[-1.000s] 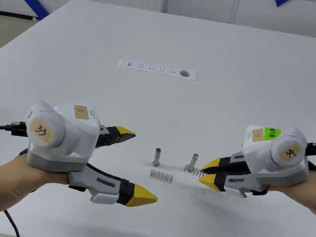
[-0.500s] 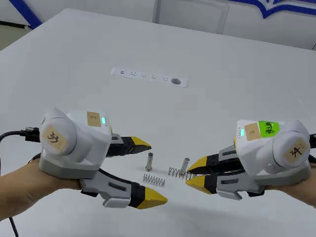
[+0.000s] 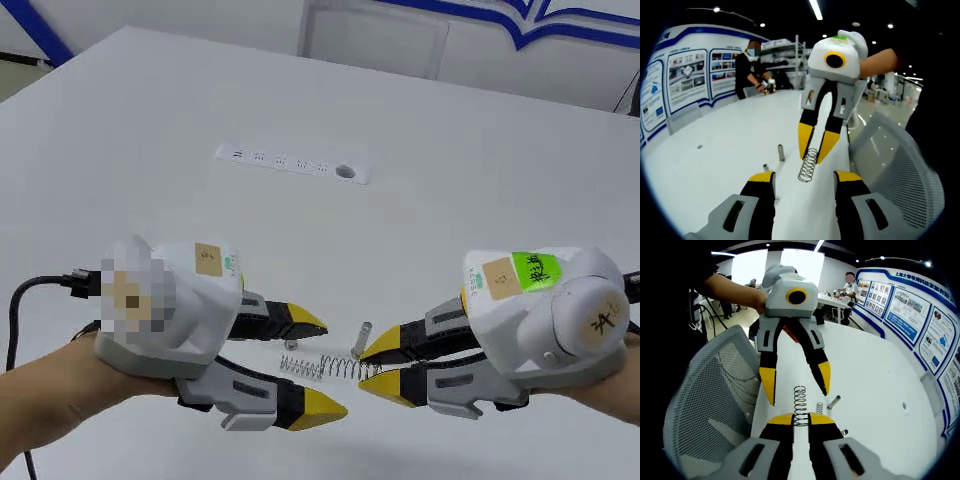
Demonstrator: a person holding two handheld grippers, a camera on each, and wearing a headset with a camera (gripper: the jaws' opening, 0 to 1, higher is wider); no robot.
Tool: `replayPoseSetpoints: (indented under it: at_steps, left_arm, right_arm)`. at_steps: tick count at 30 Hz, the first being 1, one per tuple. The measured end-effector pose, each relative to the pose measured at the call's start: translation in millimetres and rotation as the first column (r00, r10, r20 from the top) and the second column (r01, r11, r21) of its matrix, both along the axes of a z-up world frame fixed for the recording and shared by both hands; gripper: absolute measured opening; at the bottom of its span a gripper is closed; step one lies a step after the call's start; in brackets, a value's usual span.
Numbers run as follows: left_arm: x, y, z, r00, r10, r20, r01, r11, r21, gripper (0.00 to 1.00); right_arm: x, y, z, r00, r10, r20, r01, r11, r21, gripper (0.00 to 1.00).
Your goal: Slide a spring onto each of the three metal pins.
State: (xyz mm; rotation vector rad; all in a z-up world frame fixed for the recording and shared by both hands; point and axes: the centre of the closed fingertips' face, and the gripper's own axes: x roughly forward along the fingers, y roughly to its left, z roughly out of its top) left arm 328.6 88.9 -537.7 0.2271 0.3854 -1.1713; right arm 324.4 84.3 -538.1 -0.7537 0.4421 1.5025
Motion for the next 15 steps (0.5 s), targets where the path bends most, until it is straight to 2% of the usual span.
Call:
replayPoseSetpoints:
  at_steps: [2,5,8,12,15]
  left_arm:
    - [-0.6,-1.5,1.4,1.0,-0.004,-0.002,0.004,1.0,-0.013,0.45]
    - [-1.4,-3.5,3.7,1.0,-0.013,0.007,0.014,1.0,-0.02,0.35]
    - [-3.3,-5.1,4.2,1.0,-0.025,-0.002,0.025,0.999,-0.023,0.25]
    - [-3.1,-5.6,5.4,1.0,-0.025,0.001,0.025,0.999,-0.028,0.22]
    - [-4.6,-6.6,6.5,0.999,-0.035,0.008,0.035,0.999,-0.029,0.16]
  right_arm:
    - [0.2,0.1,1.2,1.0,-0.002,0.002,0.002,1.0,0.002,0.11]
    - [-0.5,0.0,2.6,1.0,0.001,0.003,-0.001,1.0,0.003,0.11]
    - [-1.7,-0.3,3.0,1.0,0.008,0.006,-0.008,1.0,-0.001,0.11]
    - [-2.4,-0.1,2.9,1.0,0.009,0.005,-0.009,1.0,-0.002,0.11]
    - [-4.5,0.7,3.2,1.0,0.016,0.003,-0.016,1.0,-0.001,0.11]
